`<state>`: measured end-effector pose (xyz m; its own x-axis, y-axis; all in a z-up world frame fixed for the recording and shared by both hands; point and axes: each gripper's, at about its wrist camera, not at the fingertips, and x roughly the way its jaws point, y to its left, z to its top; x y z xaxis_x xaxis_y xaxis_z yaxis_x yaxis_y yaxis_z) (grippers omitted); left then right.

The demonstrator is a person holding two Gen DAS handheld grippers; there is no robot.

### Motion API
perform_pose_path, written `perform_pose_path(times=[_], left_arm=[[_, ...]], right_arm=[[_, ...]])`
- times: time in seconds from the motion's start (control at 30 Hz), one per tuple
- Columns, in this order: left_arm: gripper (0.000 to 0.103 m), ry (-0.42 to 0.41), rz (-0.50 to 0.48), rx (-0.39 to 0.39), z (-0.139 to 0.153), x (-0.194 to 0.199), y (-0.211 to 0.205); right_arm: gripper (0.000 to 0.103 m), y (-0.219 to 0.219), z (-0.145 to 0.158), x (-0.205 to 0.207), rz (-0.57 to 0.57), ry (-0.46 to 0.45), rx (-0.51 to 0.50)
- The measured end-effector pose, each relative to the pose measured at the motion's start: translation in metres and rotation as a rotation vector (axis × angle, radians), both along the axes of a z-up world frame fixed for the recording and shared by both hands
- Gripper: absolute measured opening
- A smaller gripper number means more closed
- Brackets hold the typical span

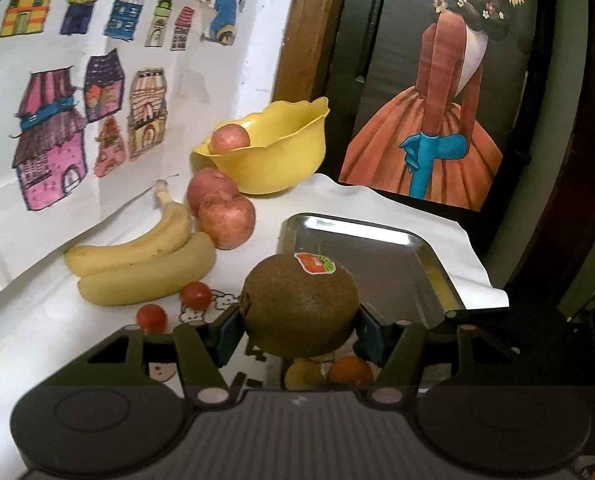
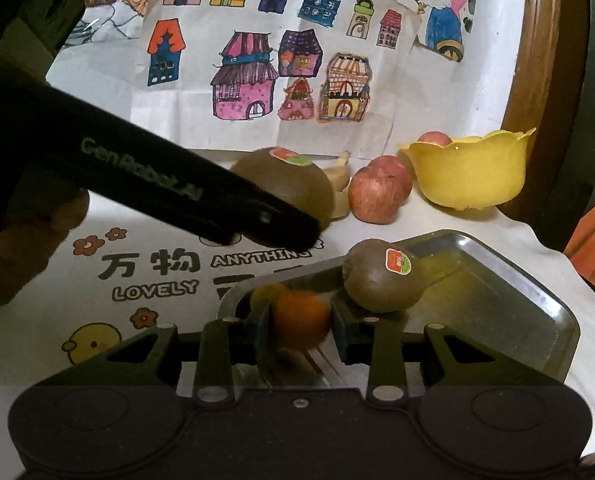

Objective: Organize fruits
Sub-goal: 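Carry the kiwi and orange onto the metal tray and open both tools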

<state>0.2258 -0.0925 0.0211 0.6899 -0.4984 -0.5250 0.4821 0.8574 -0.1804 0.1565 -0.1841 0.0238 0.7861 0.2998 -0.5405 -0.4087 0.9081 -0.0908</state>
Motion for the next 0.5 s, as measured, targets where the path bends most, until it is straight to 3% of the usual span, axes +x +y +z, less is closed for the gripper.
perform_pose_path(times=[0.23, 0.37, 0.5], left_arm=[[0.065, 0.004, -0.008, -0.006, 0.000, 0.001, -0.014], [0.065, 0.003, -0.013, -0.001, 0.000, 0.001, -0.020], [0.065, 0.004, -0.028, 0.006, -0.002, 0.000, -0.028]], right_arm=[[0.038, -0.003, 0.002, -0.002, 0.010, 0.003, 0.025], [0.058, -0.014, 0.004, -0.014, -0.006, -0.007, 0.042], [0.069, -0.029, 0.006, -0.029, -0.042, -0.010, 0.055]])
